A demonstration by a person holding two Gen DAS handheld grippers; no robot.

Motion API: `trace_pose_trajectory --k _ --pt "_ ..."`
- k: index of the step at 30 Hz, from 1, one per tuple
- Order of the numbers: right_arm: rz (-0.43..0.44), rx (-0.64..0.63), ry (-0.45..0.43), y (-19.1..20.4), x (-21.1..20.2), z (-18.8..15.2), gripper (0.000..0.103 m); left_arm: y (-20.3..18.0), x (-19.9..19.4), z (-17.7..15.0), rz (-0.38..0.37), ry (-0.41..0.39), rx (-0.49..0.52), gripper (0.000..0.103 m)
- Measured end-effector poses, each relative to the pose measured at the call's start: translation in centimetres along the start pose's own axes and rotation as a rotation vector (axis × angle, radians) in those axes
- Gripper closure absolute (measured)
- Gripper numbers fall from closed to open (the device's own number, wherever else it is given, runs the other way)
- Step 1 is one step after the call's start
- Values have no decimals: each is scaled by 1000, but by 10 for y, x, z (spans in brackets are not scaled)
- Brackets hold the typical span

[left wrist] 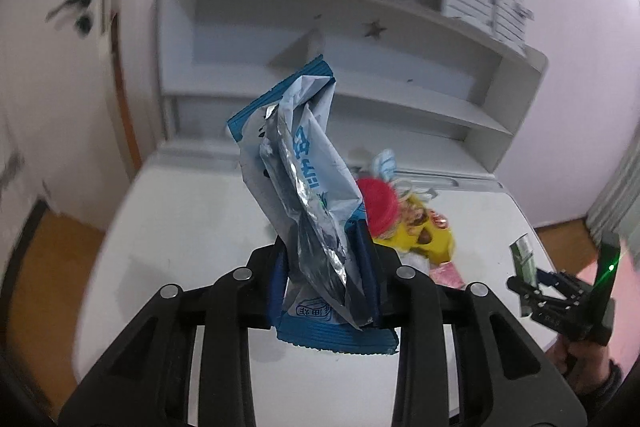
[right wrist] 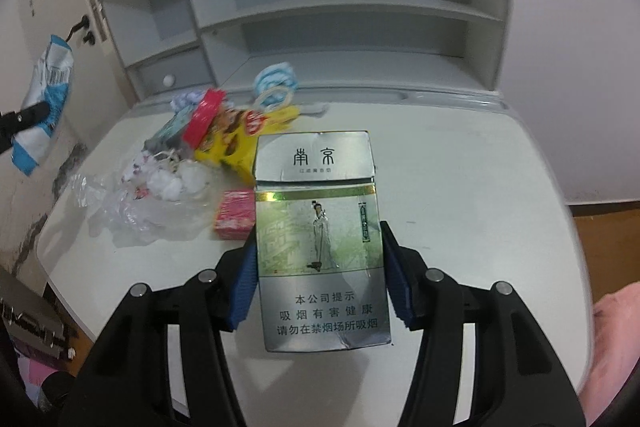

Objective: Collect trash
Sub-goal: 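Carry the wrapper and cigarette pack with both tools over the black bin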

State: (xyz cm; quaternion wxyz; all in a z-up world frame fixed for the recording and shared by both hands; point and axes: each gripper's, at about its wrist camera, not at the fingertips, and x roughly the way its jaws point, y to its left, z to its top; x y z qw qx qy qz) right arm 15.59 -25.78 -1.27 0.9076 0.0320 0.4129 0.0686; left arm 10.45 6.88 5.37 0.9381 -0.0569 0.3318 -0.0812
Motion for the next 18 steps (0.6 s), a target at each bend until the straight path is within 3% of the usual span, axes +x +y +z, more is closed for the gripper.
trace_pose_trajectory --k 3,8,11,18 --pt "-36 45 -23 -29 -20 -10 49 -48 8 6 -52 9 100 72" --pt "-148 171 -55 -105 -61 -43 48 -175 43 -11 -250 47 311 72" --pt "-239 256 -67 -156 -88 -75 48 -261 64 -36 -412 89 414 72" --pt "-454 470 -77 -263 -155 -171 48 -431 89 -118 -685 150 636 72"
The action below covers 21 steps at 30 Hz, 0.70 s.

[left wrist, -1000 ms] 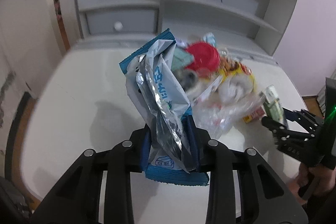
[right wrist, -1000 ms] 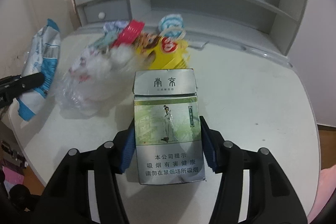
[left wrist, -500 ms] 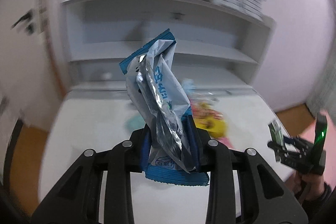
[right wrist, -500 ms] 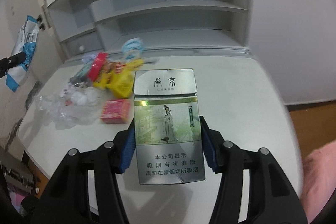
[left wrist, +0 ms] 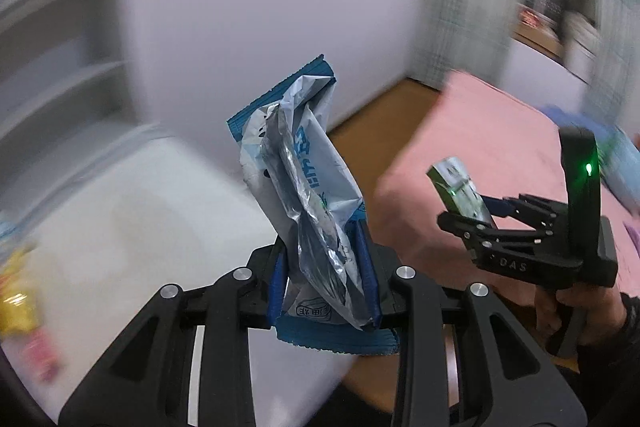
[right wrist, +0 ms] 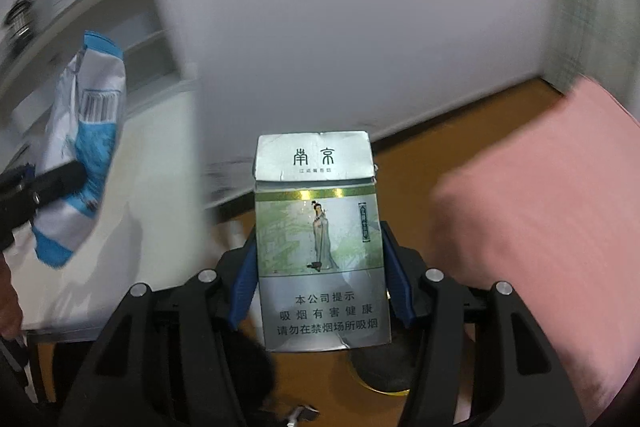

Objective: Collect trash
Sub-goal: 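Carry the wrapper and cigarette pack with both tools over the black bin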

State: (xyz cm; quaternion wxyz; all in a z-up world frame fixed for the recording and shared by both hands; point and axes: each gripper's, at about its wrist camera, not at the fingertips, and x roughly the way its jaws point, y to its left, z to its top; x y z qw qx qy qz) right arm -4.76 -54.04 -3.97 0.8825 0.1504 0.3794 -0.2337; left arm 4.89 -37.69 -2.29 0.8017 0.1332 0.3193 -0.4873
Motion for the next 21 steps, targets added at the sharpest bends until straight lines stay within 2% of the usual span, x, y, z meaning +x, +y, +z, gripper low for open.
trace_pose_trajectory --k 4,6,8,11,13,15,17,21 --pt "-92 103 9 -71 4 -33 48 -53 67 -4 -91 45 82 72" --pt "-117 149 28 -100 14 -51 48 -69 97 -10 -133 86 86 72" --pt "-131 180 55 -123 31 -69 48 -83 137 -23 -141 131 97 72" --pt "-125 214 106 -143 63 -94 48 -95 191 -45 -144 201 101 72" --pt "-110 223 147 -154 87 -109 48 -92 229 -64 -172 262 67 72" --pt "-97 223 193 -160 114 -127 48 -101 248 -85 -135 288 91 72" --pt "-85 224 235 -166 141 -145 48 -100 281 -107 -138 351 87 72" --pt "-58 243 308 -181 189 -183 48 -103 313 -140 -145 409 96 72"
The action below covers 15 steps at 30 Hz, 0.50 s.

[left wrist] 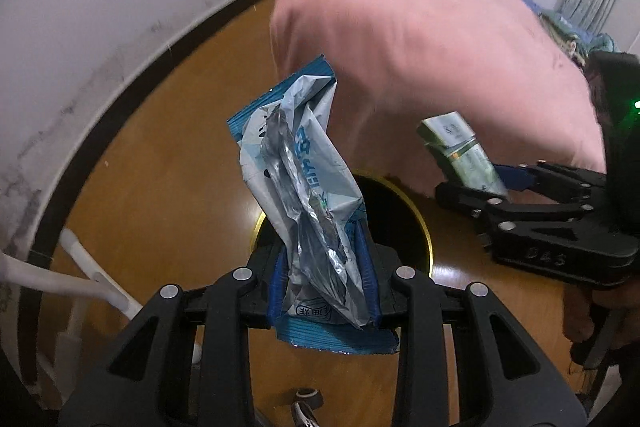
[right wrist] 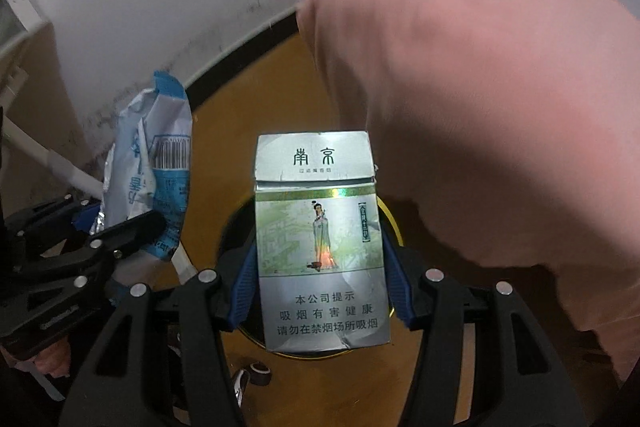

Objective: Collect trash
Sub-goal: 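Carry the wrapper and cigarette pack with both tools over the black bin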

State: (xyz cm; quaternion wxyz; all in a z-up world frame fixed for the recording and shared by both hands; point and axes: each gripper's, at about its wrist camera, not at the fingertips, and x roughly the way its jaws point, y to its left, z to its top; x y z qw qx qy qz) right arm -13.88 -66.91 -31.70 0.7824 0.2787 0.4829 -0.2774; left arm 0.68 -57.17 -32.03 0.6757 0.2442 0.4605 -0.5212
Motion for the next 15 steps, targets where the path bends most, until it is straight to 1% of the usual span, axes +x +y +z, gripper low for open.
trace_pose_trajectory --k 2,4,5,8,12,13,15 --pt "12 13 38 -5 28 -12 48 3 24 -5 25 18 44 72" --pt "19 14 73 -7 52 -23 48 8 44 -12 22 48 60 72" --pt "23 14 86 -9 62 -23 48 -3 52 -15 22 56 67 72" --pt "29 10 122 -7 83 -33 48 0 71 -22 35 98 111 72" --pt "36 1 144 4 90 -37 48 1 81 -32 28 125 119 72" --pt "39 0 143 -5 96 -33 48 -1 83 -31 29 125 120 72" --pt "40 2 141 -12 95 -33 48 -2 84 -31 28 133 122 72"
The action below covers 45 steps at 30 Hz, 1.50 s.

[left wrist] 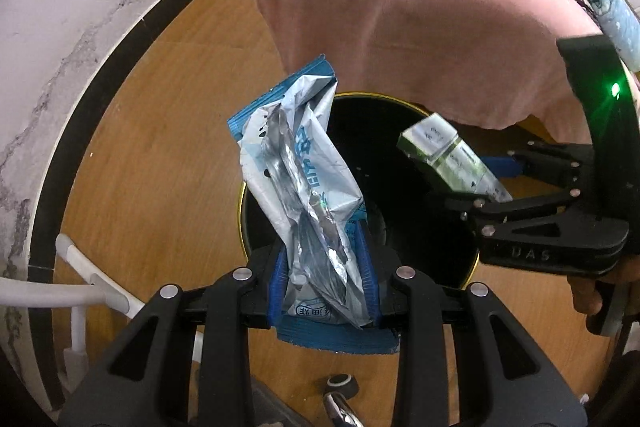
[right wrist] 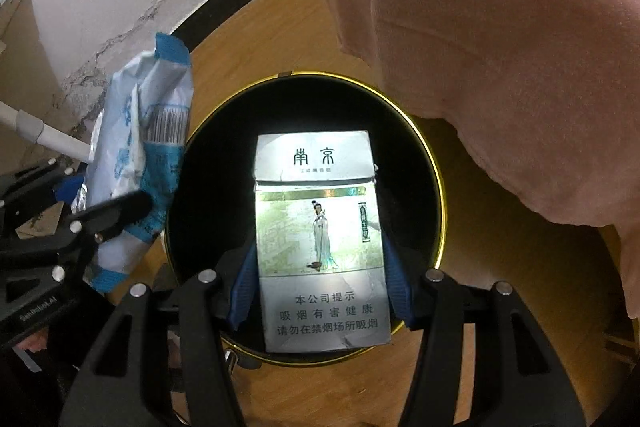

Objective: Collect trash
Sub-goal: 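Carry the wrapper and cigarette pack with both tools over the black bin, then open both tools to drop the wrapper and cigarette pack into the bin, then grasp the clear plastic bag with the left tool while the right tool grasps the pink box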

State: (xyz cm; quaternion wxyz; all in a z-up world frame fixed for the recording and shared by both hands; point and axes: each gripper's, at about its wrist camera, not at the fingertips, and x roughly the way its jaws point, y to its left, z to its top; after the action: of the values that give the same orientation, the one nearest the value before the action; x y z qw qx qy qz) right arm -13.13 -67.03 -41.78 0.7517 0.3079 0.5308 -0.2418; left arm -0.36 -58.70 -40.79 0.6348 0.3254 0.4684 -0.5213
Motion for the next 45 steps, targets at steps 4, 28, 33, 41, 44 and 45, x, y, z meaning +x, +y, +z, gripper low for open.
trace_pose_trajectory --k 4,28,33,41,44,45 --pt "3 5 -3 -7 0 -4 48 -3 -1 -3 -5 1 19 72" --pt "4 12 -56 0 -27 4 27 -7 -11 -7 -15 -6 17 22" --pt "-11 -26 -92 8 -60 12 27 -14 -38 1 -28 -47 17 13" --pt "-29 -105 -215 34 -177 40 27 -40 -128 30 -50 -160 49 11" --pt "-55 -169 -276 54 -234 49 27 -51 -180 47 -50 -226 60 11" --pt "-60 -185 -298 61 -252 51 27 -54 -198 50 -48 -253 63 11"
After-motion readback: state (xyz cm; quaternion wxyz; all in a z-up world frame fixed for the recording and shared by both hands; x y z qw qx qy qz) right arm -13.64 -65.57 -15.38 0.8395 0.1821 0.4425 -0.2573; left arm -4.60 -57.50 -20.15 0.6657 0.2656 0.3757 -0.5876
